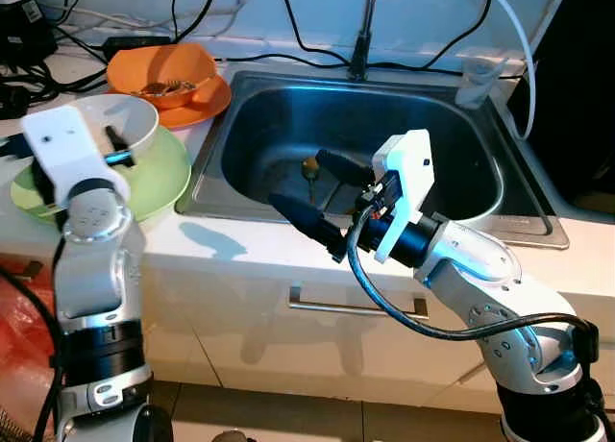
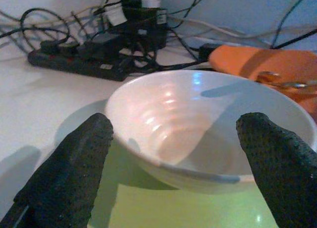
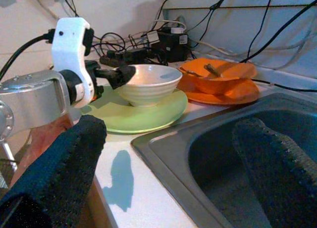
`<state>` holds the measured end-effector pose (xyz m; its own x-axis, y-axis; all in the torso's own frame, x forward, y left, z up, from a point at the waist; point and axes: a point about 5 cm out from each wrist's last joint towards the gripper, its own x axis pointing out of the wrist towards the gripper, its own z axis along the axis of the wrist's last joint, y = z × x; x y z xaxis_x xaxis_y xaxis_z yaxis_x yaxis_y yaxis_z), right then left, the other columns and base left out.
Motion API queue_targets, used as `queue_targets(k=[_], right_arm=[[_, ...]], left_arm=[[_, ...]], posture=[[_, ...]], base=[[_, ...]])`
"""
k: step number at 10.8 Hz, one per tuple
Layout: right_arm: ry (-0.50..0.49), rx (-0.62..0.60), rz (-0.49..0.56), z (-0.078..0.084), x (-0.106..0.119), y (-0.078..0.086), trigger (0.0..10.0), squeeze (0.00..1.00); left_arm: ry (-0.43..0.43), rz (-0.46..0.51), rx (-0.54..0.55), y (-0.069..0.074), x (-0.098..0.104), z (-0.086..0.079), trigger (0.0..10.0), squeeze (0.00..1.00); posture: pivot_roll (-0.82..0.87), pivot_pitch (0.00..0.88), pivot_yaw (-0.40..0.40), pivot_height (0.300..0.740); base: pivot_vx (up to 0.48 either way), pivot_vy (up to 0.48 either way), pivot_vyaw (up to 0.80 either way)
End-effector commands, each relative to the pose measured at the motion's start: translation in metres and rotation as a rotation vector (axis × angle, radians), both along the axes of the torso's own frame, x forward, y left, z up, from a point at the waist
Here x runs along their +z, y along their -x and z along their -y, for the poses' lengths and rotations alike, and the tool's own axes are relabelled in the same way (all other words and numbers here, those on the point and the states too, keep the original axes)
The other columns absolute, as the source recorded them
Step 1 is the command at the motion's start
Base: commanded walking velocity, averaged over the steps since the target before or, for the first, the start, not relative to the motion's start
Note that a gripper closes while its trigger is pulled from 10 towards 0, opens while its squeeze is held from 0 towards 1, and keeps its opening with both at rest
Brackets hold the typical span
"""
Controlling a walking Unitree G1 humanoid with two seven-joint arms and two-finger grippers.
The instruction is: Kitchen organization
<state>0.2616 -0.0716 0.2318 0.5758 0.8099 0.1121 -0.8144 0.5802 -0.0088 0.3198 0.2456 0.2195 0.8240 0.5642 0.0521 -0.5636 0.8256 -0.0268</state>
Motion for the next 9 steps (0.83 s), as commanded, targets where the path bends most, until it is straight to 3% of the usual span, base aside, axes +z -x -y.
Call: queue_targets(k=[1, 2, 4, 5, 6, 9], right_arm=[[-0.001, 0.017, -0.002, 0.0, 0.0, 0.002, 10.0, 0.0], [0.002, 0.019, -0.001, -0.001, -0.001, 0.002, 10.0, 0.0], [0.008, 0.027, 0.002, -0.002, -0.001, 0.003, 10.0, 0.0], [0.009, 0.04, 0.004, -0.003, -0.001, 0.003, 10.0, 0.0], [0.01, 0.048, 0.004, -0.003, 0.0, 0.003, 10.0, 0.0], [-0.009, 0.098, -0.018, -0.005, 0.0, 0.008, 10.0, 0.0]], left_arm=[[0.017, 0.009, 0.012, -0.001, 0.005, -0.001, 10.0, 0.65], [0.047, 0.012, 0.006, -0.001, 0.003, -0.001, 10.0, 1.0], [0.105, -0.012, 0.003, -0.002, -0.003, 0.0, 10.0, 1.0], [0.174, -0.033, -0.018, -0.006, -0.009, 0.001, 10.0, 1.0], [0.179, -0.046, -0.031, -0.009, -0.012, 0.0, 10.0, 0.0], [0.214, -0.035, -0.044, -0.019, -0.009, -0.006, 10.0, 0.0]], posture=[[0.07, 0.047, -0.02, 0.74], [0.07, 0.046, -0.02, 0.74], [0.07, 0.046, -0.021, 0.74], [0.07, 0.047, -0.021, 0.74], [0.07, 0.047, -0.021, 0.74], [0.07, 0.053, -0.015, 0.74]], base=[[0.0, 0.0, 0.0], [0.0, 0.0, 0.0], [0.0, 0.0, 0.0], [0.0, 0.0, 0.0], [0.0, 0.0, 0.0], [0.0, 0.0, 0.0]])
